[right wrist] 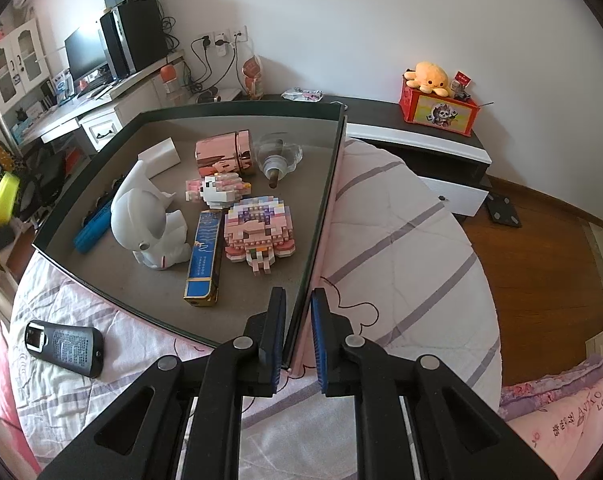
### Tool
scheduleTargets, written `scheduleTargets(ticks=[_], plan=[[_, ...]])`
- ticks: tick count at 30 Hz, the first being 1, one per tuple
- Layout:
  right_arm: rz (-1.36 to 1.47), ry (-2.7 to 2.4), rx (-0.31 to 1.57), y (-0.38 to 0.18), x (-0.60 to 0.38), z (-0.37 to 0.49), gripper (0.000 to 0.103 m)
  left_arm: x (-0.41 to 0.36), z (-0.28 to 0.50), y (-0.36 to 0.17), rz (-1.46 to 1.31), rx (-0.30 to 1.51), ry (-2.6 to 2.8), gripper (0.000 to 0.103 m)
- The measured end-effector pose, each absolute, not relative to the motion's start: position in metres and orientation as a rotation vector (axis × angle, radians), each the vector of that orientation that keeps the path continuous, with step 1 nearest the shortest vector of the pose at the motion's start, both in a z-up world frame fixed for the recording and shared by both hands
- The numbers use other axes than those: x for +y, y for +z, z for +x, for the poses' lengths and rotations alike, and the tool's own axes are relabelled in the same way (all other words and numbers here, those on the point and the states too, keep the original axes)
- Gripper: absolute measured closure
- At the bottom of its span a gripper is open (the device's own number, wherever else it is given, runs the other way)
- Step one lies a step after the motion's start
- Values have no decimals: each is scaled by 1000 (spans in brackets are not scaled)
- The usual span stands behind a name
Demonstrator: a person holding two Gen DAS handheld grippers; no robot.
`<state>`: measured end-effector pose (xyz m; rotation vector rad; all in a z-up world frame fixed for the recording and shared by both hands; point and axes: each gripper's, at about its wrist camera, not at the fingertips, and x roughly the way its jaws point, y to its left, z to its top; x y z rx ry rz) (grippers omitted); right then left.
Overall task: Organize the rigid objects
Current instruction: 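Carry the highlighter into the pink box and open the left tool, then bring the left tool back to the black remote on the sheet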
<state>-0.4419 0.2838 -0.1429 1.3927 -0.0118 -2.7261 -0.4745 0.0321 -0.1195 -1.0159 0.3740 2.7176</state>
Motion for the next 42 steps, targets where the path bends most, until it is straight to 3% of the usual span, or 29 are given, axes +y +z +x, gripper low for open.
scheduleTargets(ticks=[10, 25, 26, 28, 29, 30, 38, 42], plan=[[1401, -2724, -15, -144, 283, -443, 90, 63, -551, -142, -1154, 414, 2631, 88], [1409, -2718, -15, -145, 283, -444, 89, 64, -565, -164, -1229, 406, 2608, 83], [1411, -2719, -15, -145, 283, -444, 89, 63, -563, -163, -1222, 411, 2613, 75], [1412, -2719, -15, -145, 283, -444, 89, 59, -559, -159, -1197, 397, 2626, 46], [1414, -2719, -12, -145, 282, -444, 89, 57, -558, -158, -1184, 391, 2628, 25], [1415, -2719, -11, -145, 283, -444, 89, 54, -552, -153, -1146, 391, 2645, 19], [1432, -2719, 1, -144, 281, -445, 89, 35, -515, -141, -1062, 436, 2659, 3], [1435, -2720, 0, -143, 281, -443, 89, 17, -491, -142, -1058, 405, 2581, 2]])
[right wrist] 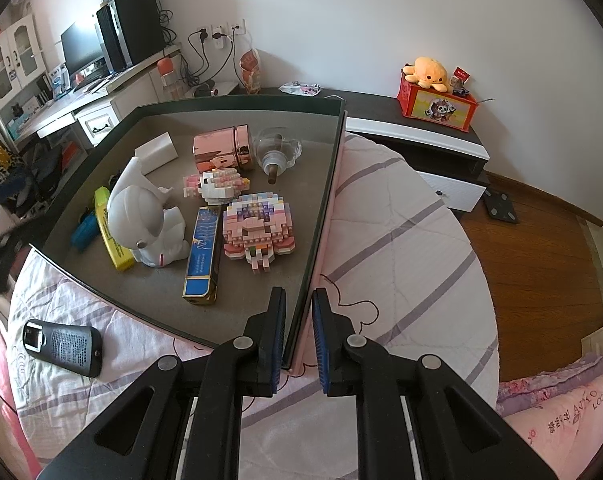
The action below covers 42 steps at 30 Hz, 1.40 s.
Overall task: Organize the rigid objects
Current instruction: 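Bring the left tool back to the black remote on the sheet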
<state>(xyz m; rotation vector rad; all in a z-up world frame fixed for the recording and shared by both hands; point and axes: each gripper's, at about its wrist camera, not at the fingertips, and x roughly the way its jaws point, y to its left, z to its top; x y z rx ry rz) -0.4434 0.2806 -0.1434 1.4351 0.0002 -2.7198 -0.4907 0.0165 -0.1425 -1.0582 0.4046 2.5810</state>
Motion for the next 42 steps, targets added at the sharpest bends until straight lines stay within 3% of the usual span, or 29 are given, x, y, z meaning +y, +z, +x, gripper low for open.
scheduleTargets(ticks=[15, 28, 32, 36, 42], plan=[[1443, -2732, 0, -142, 278, -442, 89, -9, -430, -202, -1121, 534, 2345, 2], [1427, -2743, -14, -142, 280, -441, 89, 2, -429, -209, -1194, 365, 2490, 5], [1421, -2744, -27, -142, 280, -440, 89, 8, -422, -210, -1171, 384, 2479, 8], [1420, -2746, -31, -142, 280, -440, 89, 23, -413, -221, -1162, 539, 2458, 5], [1412, -2755, -40, -142, 280, -439, 89, 17, -422, -222, -1218, 429, 2594, 3]])
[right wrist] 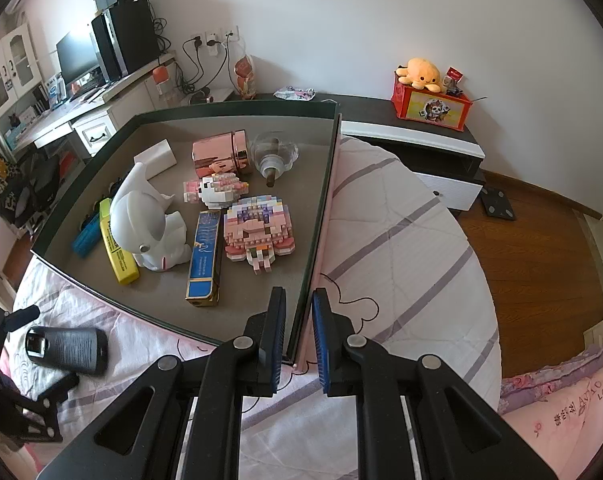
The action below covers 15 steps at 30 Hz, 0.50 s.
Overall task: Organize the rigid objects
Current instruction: 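Bring the left tool back to the black remote on the sheet, then close the left tool on the black remote and lift it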
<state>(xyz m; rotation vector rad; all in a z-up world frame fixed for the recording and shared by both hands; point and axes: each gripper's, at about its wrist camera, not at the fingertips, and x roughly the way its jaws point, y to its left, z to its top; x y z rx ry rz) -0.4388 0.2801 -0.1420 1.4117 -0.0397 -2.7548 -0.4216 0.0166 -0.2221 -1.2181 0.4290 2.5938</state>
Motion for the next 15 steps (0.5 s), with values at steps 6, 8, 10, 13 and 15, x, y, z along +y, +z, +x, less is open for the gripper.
scheduleTargets(ticks=[6, 8, 10, 13, 15], plan=[[1405, -2762, -39, -142, 279, -438, 89, 12, -427, -225, -1282, 296, 2688, 0], [1405, -2762, -38, -142, 279, -438, 89, 13, -427, -225, -1286, 311, 2709, 0], [1404, -2763, -42, -142, 279, -437, 89, 12, -425, -224, -1294, 303, 2733, 1], [1403, -2762, -45, -142, 280, -437, 89, 11, -420, -224, -1285, 324, 2772, 4], [1402, -2763, -45, -142, 279, -437, 89, 8, -416, -224, -1275, 318, 2778, 9]])
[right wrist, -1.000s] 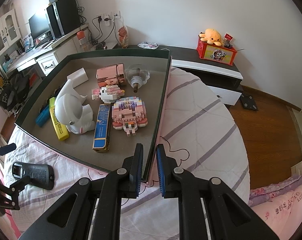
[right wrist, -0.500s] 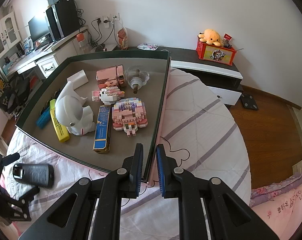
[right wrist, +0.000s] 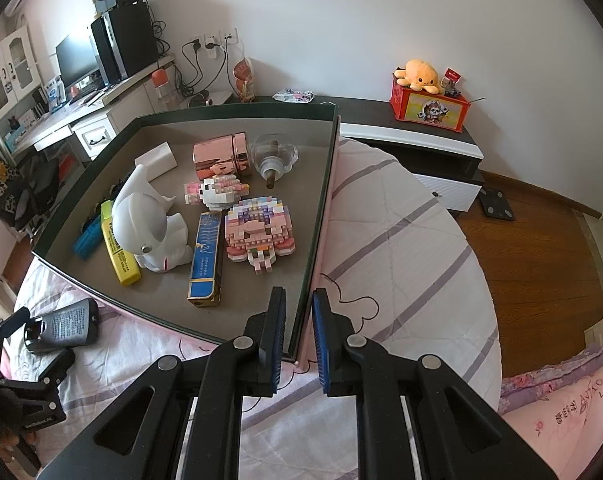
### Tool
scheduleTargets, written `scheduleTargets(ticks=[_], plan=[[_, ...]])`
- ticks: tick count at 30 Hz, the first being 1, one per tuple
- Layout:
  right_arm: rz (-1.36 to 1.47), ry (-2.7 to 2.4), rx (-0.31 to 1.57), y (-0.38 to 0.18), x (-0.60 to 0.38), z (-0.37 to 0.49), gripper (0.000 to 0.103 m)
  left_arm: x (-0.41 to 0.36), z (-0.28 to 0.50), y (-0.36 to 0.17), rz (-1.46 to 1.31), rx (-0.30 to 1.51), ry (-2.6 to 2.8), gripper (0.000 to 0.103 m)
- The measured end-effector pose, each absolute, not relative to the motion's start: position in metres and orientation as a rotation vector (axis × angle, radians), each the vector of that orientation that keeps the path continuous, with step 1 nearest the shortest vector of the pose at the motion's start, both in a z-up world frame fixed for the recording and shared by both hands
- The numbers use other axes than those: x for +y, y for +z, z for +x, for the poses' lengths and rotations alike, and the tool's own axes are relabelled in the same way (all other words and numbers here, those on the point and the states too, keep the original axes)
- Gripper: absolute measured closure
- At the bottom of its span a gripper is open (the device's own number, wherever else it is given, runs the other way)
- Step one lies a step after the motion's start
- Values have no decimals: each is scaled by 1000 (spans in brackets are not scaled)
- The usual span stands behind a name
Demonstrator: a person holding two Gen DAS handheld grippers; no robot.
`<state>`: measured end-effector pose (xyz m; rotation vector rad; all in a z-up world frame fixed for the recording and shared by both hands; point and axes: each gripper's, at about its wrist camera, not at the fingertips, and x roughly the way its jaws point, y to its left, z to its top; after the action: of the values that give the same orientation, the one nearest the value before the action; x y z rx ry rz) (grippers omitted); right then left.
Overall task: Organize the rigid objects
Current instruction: 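Close the left tool on the black remote and lift it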
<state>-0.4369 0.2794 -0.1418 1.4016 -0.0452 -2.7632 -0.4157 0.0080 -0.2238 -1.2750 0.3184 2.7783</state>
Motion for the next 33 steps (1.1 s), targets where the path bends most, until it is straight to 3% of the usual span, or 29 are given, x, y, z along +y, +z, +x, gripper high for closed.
scheduleTargets(ticks=[4, 5, 7, 19, 23, 30, 33], plan=[[1402, -2763, -45, -142, 279, -437, 89, 3, -406, -223, -1269, 305, 2793, 17], [1402, -2763, -43, -142, 279, -437, 89, 2, -405, -222, -1270, 308, 2813, 33], [1402, -2762, -44, -142, 279, -437, 89, -4, -401, -221, -1276, 309, 2841, 43], [1402, -2756, -46, -139, 278, -435, 89, 2, -399, -216, -1234, 408, 2850, 46], [1403, -2759, -43, -139, 278, -435, 89, 2, -395, -218, -1263, 418, 2812, 55], [1399, -2758, -47, -139, 278, -435, 89, 16, -385, -210, -1240, 444, 2763, 59], [1401, -2754, -51, -140, 279, -435, 89, 15, -381, -206, -1211, 368, 2742, 62]])
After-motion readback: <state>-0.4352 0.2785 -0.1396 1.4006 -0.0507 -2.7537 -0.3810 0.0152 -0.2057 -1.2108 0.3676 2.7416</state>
